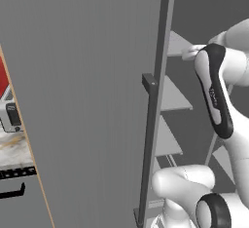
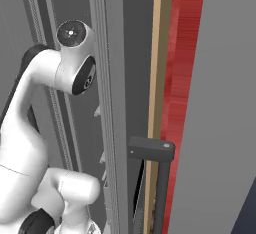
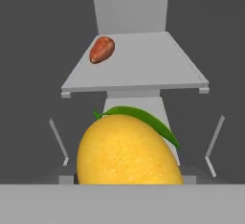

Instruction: Take the sweet potato, lemon, and tangerine from the freezer and place them in the bowl on the counter.

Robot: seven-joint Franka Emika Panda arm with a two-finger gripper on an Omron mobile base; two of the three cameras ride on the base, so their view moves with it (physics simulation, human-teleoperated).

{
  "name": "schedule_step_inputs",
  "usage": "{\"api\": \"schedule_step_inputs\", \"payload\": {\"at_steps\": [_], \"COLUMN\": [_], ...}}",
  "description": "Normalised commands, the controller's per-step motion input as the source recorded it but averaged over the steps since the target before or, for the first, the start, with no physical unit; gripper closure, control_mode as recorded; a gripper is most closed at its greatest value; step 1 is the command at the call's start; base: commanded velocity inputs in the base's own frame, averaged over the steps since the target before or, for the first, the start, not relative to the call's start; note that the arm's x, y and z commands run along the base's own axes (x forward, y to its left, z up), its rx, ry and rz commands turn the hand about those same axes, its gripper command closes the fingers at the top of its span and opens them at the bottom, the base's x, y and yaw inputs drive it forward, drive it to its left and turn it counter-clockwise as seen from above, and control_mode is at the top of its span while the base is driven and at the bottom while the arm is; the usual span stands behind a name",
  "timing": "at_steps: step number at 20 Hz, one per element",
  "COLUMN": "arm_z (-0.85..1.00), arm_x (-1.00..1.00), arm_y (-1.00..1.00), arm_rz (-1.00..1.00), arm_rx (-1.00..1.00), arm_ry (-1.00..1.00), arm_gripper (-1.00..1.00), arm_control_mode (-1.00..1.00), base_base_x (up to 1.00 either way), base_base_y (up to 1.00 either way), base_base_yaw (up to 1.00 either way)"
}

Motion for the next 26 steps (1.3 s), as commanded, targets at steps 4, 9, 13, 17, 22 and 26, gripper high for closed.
{"api": "schedule_step_inputs", "payload": {"at_steps": [4,9,13,17,22,26], "arm_z": [0.05,-0.01,0.0,-0.03,-0.07,-0.12], "arm_x": [-1.0,-1.0,-1.0,-1.0,-0.87,-0.34], "arm_y": [0.22,0.31,0.23,0.18,0.08,0.19], "arm_rz": [-0.02,-0.03,-0.01,0.0,0.0,0.0], "arm_rx": [0.0,0.0,0.0,0.0,0.0,-0.01], "arm_ry": [0.03,0.08,0.17,0.2,0.18,0.11], "arm_gripper": [1.0,1.0,1.0,1.0,1.0,1.0], "arm_control_mode": [-1.0,-1.0,-1.0,-1.0,-1.0,-1.0], "base_base_x": [0.0,0.0,0.0,0.0,0.0,0.0], "base_base_y": [0.0,0.0,0.0,0.0,0.0,0.0], "base_base_yaw": [0.0,0.0,0.0,0.0,0.0,0.0]}}
